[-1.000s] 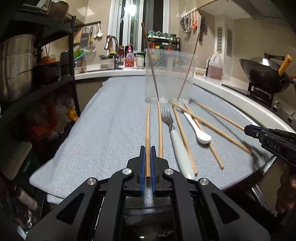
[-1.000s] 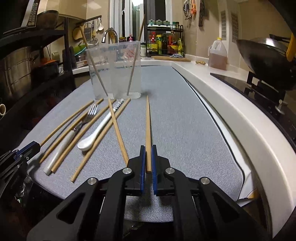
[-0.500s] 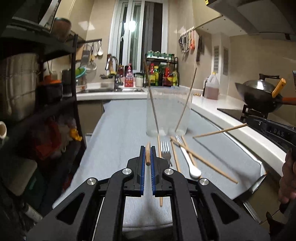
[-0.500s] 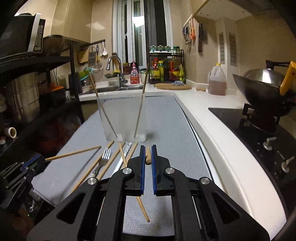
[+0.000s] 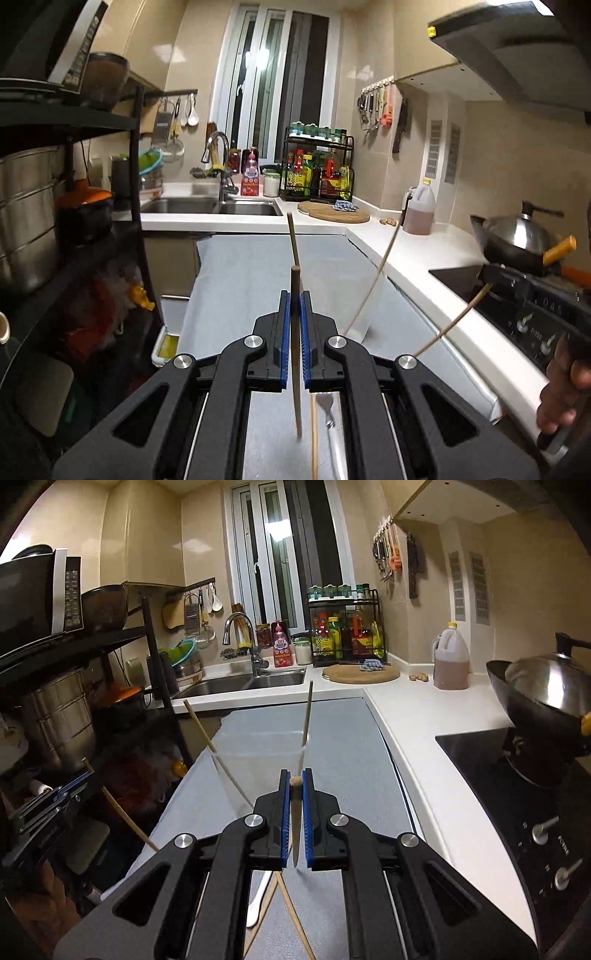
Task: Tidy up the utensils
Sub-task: 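Lift the left-held chopstick over the container while the right tool carries its chopstick there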
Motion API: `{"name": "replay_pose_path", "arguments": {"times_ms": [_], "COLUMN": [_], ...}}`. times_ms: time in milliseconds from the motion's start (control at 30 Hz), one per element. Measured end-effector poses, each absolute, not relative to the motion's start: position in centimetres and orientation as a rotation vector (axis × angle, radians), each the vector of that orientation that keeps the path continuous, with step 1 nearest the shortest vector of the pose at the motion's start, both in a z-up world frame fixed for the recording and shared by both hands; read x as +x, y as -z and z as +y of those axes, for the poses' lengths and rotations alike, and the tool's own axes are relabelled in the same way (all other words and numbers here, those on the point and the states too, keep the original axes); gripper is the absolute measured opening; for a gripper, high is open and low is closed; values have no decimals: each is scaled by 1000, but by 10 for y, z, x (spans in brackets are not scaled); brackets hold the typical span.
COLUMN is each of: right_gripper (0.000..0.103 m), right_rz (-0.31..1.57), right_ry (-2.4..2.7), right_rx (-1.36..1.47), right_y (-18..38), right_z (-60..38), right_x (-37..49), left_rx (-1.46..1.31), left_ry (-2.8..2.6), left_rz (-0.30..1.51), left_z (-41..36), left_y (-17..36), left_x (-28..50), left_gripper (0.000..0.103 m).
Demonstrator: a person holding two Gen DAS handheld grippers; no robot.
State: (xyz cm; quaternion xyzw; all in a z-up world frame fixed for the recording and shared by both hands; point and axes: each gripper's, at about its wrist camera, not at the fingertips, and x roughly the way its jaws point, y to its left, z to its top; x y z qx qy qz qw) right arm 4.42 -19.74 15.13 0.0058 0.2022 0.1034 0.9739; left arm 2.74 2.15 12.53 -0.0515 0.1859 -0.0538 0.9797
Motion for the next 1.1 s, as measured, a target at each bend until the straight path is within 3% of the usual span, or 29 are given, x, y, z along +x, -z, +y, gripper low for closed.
{"name": "replay_pose_path", "arguments": {"times_ms": [333,733,900,1100], "right_gripper": [6,6,6,6], "right_rz": [449,322,337,418], "right_ry": [-252,-311,-295,-322], "right_rx": [46,27,19,23], "right_y": [-204,-292,-280,-228], "right_z": [-189,-167,-163,-163], "right_x": [85,120,148,178], "left_rx": [-106,-116,-106,-58], "left_ry": [118,179,171,168], "left_rz": [469,369,353,481], "left_z": [23,6,-7,-25], "left_y": [-165,-265,-264,-210], "left_x": [79,143,174,222], "left_gripper": [5,5,5,5]}}
